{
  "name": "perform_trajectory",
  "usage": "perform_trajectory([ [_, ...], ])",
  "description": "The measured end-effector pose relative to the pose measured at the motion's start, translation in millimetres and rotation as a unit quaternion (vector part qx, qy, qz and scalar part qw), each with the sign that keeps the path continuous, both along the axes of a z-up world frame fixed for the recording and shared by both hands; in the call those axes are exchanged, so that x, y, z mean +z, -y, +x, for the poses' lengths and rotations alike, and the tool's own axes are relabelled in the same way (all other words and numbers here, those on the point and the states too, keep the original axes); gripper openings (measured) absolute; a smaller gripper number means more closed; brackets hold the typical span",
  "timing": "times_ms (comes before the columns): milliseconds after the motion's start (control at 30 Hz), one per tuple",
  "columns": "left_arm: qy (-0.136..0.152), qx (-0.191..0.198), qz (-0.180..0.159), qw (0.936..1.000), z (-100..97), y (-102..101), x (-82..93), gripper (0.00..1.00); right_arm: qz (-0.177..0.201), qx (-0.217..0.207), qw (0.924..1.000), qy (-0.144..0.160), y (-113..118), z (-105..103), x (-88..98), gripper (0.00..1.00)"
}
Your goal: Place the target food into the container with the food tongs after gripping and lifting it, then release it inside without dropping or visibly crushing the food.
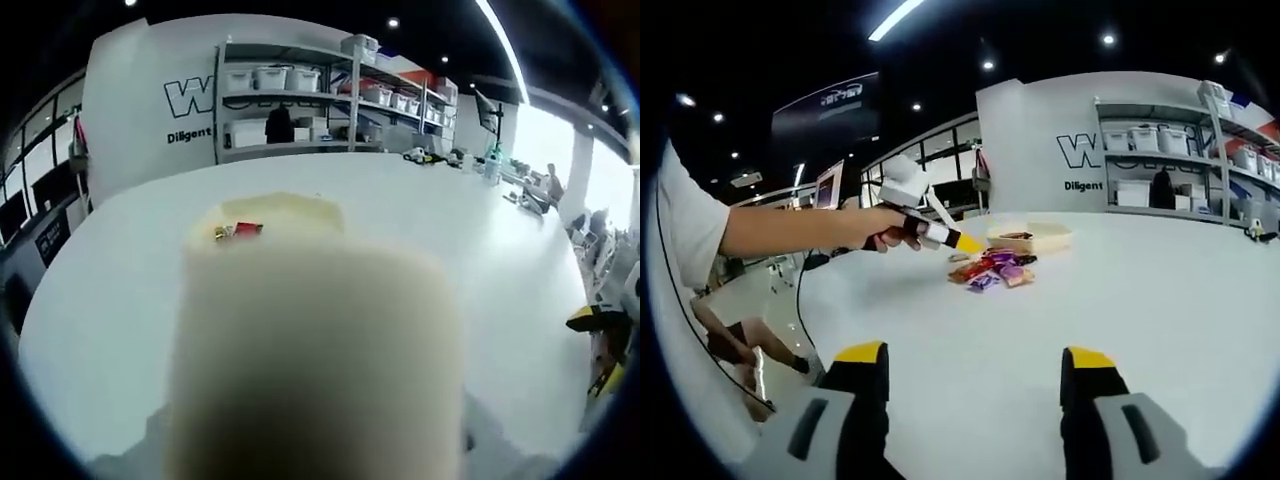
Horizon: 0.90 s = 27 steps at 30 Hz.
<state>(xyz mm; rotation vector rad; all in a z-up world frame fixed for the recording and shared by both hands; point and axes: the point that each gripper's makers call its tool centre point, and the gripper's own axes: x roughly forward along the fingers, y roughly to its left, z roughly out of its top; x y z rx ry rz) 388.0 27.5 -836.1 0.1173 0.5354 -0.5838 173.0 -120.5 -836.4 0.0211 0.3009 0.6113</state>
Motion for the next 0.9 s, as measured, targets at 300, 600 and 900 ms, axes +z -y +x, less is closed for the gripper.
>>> perform_trajectory([
  [300,-0.003,0.007,-0.001,1.0000,-4.6,5.5,-2.3,0.28,-0.003,-0.001,1.0000,0.002,3.7,-5.5,0.0,0.65],
  [600,-0.011,0.013,-0.001,0.9999,-11.9,9.8,-6.1,0.28,0.003,-0.003,1.0000,0.007,6.1,-9.6,2.9,0.65],
  [900,-0.011,-0.002,0.011,0.9999,-22.1,11.9,-6.9,0.28,0.002,-0.003,1.0000,0.009,3.9,-11.8,3.8,0.64],
])
